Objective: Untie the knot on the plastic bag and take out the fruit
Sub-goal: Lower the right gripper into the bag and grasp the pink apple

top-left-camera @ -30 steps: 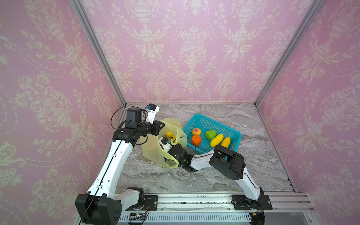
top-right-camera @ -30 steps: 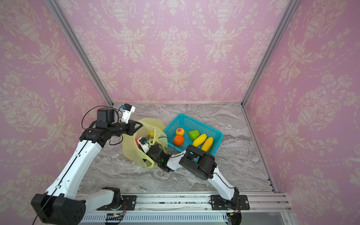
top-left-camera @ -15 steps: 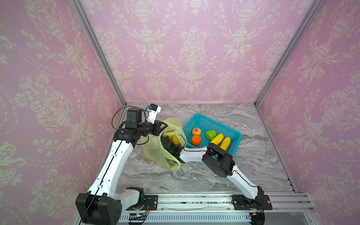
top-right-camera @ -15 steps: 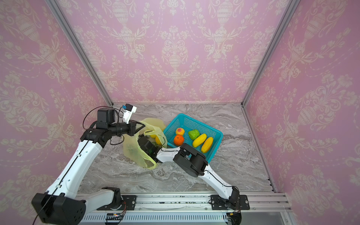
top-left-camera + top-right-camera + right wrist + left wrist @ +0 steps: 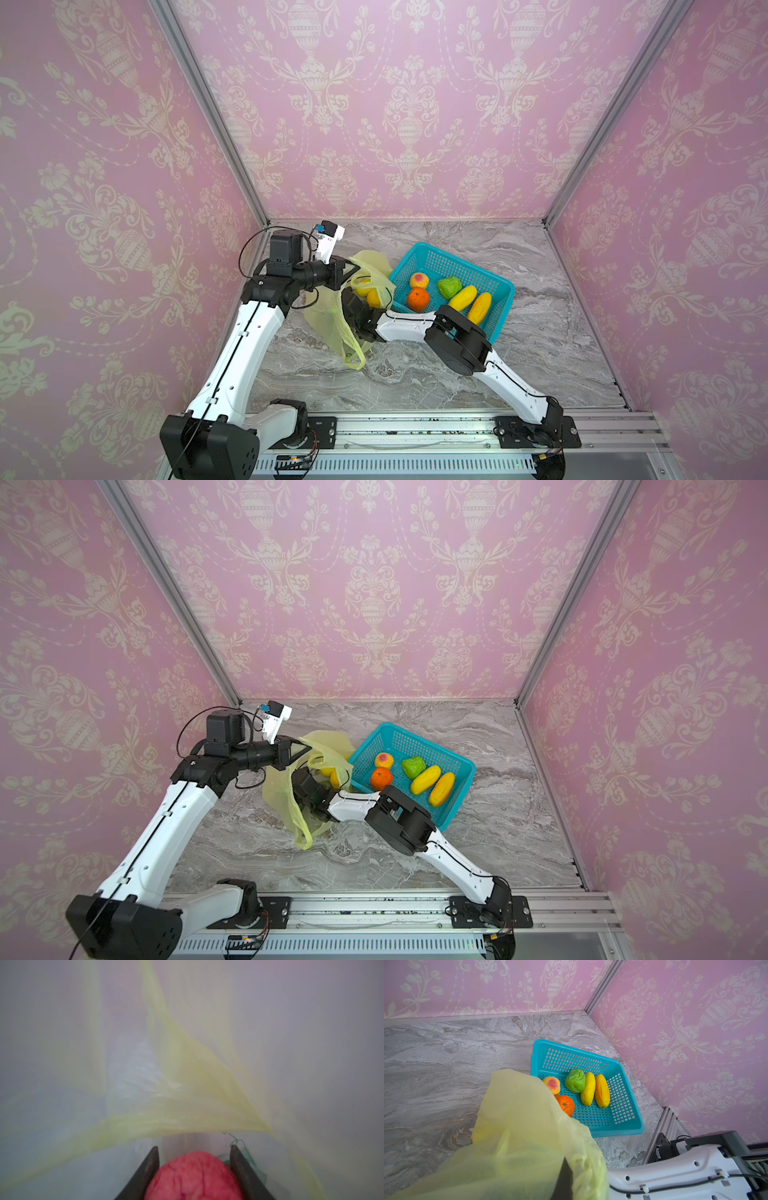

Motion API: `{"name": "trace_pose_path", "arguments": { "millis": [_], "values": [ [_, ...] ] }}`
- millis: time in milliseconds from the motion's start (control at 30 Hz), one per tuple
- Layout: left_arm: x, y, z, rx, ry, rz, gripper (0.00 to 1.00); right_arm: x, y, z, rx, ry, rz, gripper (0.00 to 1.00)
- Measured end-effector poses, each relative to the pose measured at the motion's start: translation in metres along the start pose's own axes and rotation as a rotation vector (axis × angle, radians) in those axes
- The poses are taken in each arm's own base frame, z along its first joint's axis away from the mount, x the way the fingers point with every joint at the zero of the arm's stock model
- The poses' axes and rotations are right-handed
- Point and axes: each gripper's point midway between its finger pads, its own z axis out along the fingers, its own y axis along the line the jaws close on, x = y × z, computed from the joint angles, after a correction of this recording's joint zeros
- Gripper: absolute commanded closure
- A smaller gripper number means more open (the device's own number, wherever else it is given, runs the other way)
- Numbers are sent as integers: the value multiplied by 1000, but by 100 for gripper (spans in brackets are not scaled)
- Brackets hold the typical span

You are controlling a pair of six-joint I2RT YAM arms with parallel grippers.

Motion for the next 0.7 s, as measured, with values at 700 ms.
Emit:
{"name": "trace_pose_path", "arguments": {
  "millis": [700],
  "values": [
    [12, 45, -3, -214, 38, -56, 100, -61, 19, -174, -201, -258, -28, 79]
  ]
}}
